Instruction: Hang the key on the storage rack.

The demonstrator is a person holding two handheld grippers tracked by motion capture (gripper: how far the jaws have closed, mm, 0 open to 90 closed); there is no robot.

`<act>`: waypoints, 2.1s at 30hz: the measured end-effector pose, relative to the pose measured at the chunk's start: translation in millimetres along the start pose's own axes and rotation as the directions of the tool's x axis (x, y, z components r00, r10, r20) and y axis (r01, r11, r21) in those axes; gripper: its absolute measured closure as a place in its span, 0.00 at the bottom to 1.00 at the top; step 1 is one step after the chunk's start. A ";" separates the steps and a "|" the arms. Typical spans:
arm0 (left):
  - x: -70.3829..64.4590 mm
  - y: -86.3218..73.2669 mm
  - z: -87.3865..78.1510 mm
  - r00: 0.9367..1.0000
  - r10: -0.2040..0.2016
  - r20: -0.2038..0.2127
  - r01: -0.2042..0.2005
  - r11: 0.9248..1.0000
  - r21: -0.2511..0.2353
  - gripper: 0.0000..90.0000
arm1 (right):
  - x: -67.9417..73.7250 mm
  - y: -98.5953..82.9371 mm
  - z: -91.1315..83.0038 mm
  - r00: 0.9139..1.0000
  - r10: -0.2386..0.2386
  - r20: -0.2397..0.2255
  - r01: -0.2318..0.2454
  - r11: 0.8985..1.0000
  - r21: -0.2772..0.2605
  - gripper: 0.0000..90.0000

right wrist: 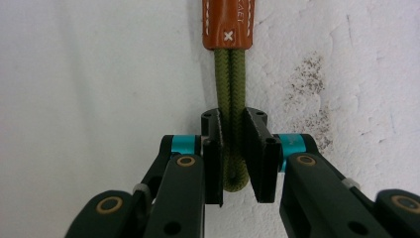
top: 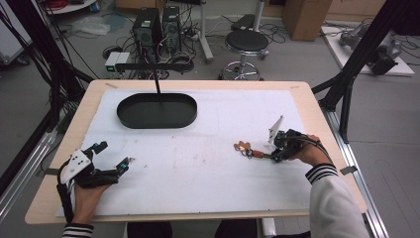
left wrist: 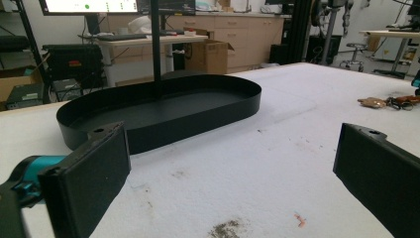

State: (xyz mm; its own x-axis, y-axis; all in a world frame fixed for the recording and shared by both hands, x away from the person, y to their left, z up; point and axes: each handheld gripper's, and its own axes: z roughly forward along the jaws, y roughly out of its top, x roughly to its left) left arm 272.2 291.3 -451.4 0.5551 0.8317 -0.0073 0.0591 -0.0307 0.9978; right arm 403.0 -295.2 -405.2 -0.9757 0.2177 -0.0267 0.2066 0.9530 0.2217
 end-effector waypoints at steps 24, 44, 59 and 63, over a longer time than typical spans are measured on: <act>1.3 7.5 3.0 0.999 -0.014 0.032 0.013 1.000 0.027 0.02 | 13.1 8.0 -37.1 0.984 0.154 -0.093 -0.180 0.844 -0.505 0.89; 1.4 79.1 40.5 0.952 0.026 0.304 -0.065 0.991 0.120 0.02 | 35.5 49.2 -43.1 0.996 0.026 -0.088 -0.082 0.676 -0.732 0.89; -12.3 122.5 80.7 0.875 0.061 0.481 -0.136 0.983 0.122 0.02 | 41.9 77.3 -50.6 0.996 -0.048 -0.072 -0.023 0.653 -0.757 0.89; -16.8 132.7 90.5 0.855 0.073 0.513 -0.159 0.979 0.125 0.02 | 43.6 85.4 -51.2 0.995 -0.069 -0.068 -0.006 0.654 -0.757 0.89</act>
State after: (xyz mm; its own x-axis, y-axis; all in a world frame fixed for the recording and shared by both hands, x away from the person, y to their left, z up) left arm 345.8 223.1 -324.8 0.9047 0.4248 0.0330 0.0735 -0.2318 0.9700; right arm 374.4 -215.2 -337.5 -0.9903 0.1367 0.0239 0.0851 0.4622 0.8827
